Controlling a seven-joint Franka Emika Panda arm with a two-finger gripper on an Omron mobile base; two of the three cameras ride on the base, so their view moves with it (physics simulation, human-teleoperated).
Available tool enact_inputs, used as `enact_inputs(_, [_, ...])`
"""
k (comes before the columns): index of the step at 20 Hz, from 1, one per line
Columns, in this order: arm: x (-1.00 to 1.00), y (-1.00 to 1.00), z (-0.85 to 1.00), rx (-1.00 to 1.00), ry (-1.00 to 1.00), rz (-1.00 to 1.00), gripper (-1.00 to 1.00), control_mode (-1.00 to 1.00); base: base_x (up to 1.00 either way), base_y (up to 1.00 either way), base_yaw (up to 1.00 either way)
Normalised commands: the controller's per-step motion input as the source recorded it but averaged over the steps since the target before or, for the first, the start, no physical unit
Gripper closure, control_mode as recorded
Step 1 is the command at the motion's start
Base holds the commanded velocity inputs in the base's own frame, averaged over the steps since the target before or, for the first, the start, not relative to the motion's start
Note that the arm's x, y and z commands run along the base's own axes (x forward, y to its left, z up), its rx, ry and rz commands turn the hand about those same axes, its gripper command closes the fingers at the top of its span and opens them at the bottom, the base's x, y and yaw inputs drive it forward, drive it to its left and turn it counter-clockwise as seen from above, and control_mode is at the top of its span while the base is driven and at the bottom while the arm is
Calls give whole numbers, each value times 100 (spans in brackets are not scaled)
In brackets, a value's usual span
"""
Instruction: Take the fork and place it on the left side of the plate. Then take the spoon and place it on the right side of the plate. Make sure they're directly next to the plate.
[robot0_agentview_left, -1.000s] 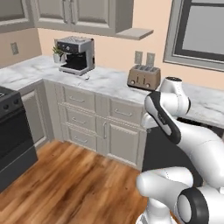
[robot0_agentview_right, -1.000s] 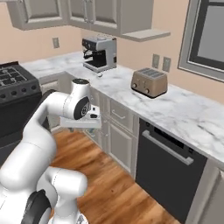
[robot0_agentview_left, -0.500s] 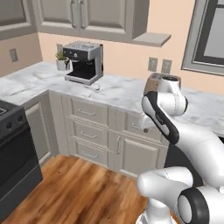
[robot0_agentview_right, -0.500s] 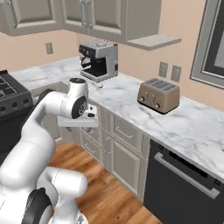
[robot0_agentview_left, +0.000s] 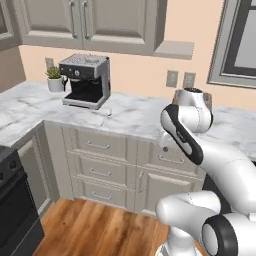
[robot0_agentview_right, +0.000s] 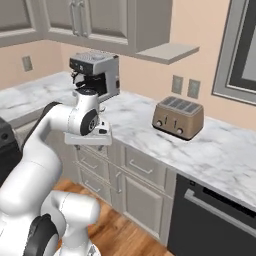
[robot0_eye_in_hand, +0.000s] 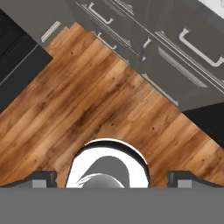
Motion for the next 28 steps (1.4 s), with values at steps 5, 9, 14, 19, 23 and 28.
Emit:
enact_inputs(5, [0,0,0,0,0,0,-100,100,62,41,-35])
enact_inputs(9, [0,0,0,0,0,0,-100,100,55,45,-37])
enact_inputs(14, [0,0,0,0,0,0,-100,100,52,49,-33])
enact_inputs(19, [0,0,0,0,0,0,-100,100,47,62,-22])
enact_inputs(23, [0,0,0,0,0,0,-100,100,48,61,-21])
enact_inputs(28, [0,0,0,0,0,0,-100,100,47,59,-22])
